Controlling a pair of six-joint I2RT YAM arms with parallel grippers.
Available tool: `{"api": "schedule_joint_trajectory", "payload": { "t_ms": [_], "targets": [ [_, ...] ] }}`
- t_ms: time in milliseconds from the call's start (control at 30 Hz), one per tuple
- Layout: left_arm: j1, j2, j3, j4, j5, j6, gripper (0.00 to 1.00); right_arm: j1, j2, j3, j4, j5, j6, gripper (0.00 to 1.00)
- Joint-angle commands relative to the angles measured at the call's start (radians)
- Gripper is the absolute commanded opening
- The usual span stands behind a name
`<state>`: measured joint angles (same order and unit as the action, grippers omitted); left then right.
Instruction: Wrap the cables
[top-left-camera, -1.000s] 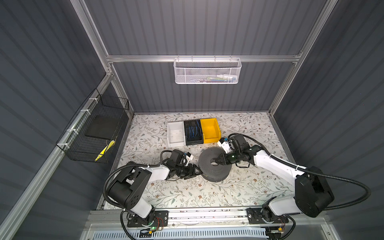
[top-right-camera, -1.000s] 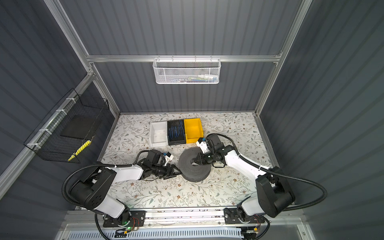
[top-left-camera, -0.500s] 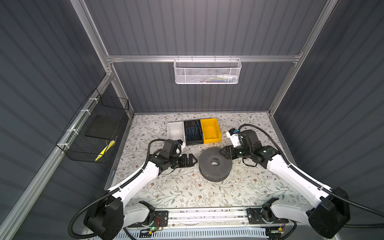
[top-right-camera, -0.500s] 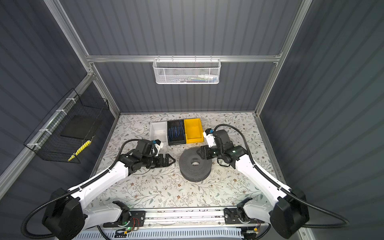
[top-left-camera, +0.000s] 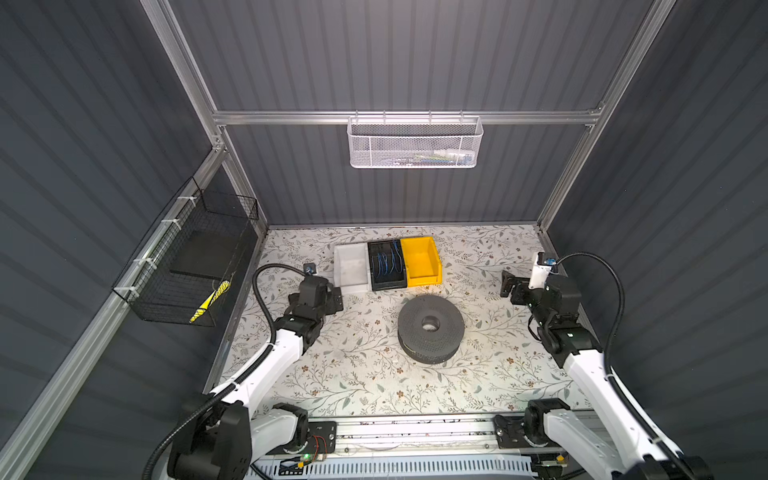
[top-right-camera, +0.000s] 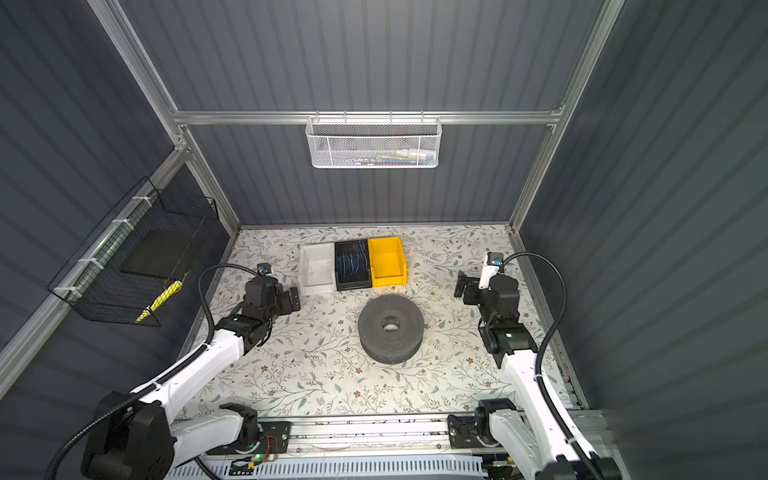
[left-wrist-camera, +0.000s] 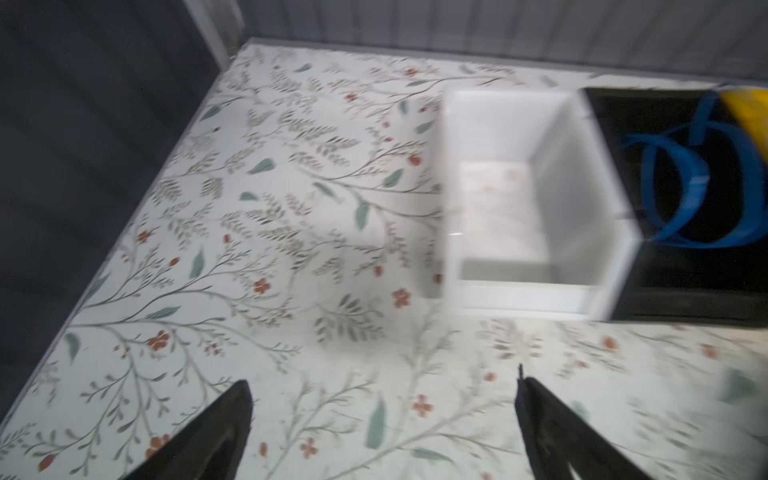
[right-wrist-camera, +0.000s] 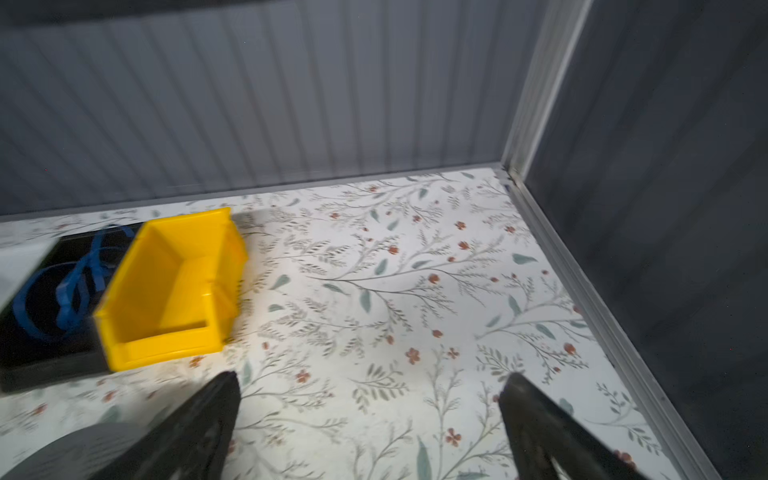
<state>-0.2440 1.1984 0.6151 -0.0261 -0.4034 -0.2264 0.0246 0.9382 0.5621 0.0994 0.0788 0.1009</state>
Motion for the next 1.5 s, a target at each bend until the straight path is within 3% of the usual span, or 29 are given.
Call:
{"api": "schedule_joint_trajectory", "payload": {
  "t_ms": [0, 200, 333, 467, 600, 633, 700, 767, 867, 1467],
  "targets": [
    [0.058, 0.099, -0.066, 0.276, -0.045, 0.113, 1.00, -0.031, 0.046, -0.141, 0.320, -0.006, -0.001, 0.99],
    [0.074, 0.268, -0.174, 0.658, -0.089, 0.230, 0.99, -0.070, 0.147, -0.246, 0.573, -0.029, -0.048, 0.99],
    [0.084, 0.318, -0.188, 0.799, -0.069, 0.238, 1.00, -0.092, 0.241, -0.256, 0.656, 0.012, -0.026, 0.99],
    [0.104, 0.422, -0.150, 0.884, 0.026, 0.244, 1.00, -0.124, 0.386, -0.267, 0.812, -0.073, 0.003, 0.99],
    [0.117, 0.532, -0.175, 1.036, -0.008, 0.221, 1.00, -0.126, 0.533, -0.272, 0.960, -0.165, -0.023, 0.99],
    [0.122, 0.511, -0.157, 0.947, -0.005, 0.202, 1.00, -0.126, 0.501, -0.258, 0.877, -0.166, -0.026, 0.99],
    [0.137, 0.528, -0.159, 0.991, 0.025, 0.206, 1.00, -0.127, 0.533, -0.253, 0.929, -0.165, -0.019, 0.99],
    [0.140, 0.511, -0.148, 0.927, 0.028, 0.195, 1.00, -0.133, 0.510, -0.237, 0.853, -0.171, -0.017, 0.99],
    [0.140, 0.518, -0.153, 0.952, 0.028, 0.197, 1.00, -0.133, 0.526, -0.254, 0.917, -0.171, -0.015, 0.99],
    [0.140, 0.518, -0.160, 0.965, 0.025, 0.200, 1.00, -0.117, 0.524, -0.222, 0.845, -0.185, -0.044, 0.99]
  ]
}}
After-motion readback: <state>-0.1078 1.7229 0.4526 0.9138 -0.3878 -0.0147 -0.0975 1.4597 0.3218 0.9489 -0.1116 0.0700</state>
